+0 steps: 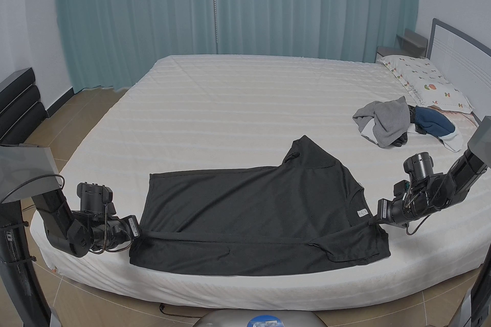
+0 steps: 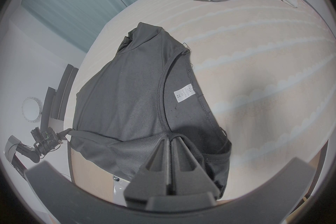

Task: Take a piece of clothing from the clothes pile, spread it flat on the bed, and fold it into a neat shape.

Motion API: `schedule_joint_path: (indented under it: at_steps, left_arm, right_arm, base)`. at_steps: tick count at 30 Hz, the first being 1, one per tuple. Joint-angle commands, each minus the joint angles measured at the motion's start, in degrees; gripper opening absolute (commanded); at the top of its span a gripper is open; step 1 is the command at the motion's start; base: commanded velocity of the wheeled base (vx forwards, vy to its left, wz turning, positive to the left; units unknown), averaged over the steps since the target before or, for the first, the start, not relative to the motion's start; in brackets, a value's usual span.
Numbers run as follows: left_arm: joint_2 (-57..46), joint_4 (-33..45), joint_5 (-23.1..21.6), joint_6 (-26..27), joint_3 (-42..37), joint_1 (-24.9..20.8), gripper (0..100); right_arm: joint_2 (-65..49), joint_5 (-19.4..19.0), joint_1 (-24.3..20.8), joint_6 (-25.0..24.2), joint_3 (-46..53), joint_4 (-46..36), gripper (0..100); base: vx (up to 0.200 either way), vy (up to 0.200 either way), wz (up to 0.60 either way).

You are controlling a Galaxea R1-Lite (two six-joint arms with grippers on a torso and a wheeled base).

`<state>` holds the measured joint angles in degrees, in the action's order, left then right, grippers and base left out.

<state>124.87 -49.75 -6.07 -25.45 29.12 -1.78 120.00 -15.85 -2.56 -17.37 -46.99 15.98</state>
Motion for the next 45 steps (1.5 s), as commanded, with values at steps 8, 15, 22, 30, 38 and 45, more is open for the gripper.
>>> schedule_joint_path:
  at_steps: [8, 15, 22, 30, 38, 45]
  left_arm:
    - [0.6, 0.0, 0.0, -0.4, 0.3, -0.2, 100]
    - [-1.0, -0.2, -0.1, -4.1, 0.2, 0.5, 100]
    - [-7.8, -0.2, -5.2, -8.8, -3.0, 2.3, 100]
    - [-10.3, -0.2, -11.2, -13.0, -9.3, 2.5, 100]
    - [-11.1, -0.3, -13.8, -17.3, -11.6, 2.4, 100]
    - [-10.4, -0.3, -14.8, -18.8, -11.9, 2.2, 100]
  right_arm:
    - [0.8, -0.1, -0.4, -0.6, -0.8, 0.0, 100]
    - [-4.1, -0.1, -0.2, -5.0, 0.7, 0.0, 100]
    - [-14.0, 0.1, -5.4, -17.9, 10.9, 1.2, 100]
    - [-18.9, 1.0, -11.2, -24.9, 30.6, 21.7, 100]
    - [-17.3, 6.4, -14.4, -32.4, 34.5, 29.5, 100]
    - [-15.1, 7.1, -17.0, -36.8, 35.3, 30.3, 100]
  base:
    - [0.0, 0.0, 0.0]
    - [0.0, 0.0, 0.0]
    - [0.0, 0.0, 0.0]
    - [0.0, 0.0, 0.0]
    - [0.0, 0.0, 0.0]
    - [-0.086, 0.0, 0.0]
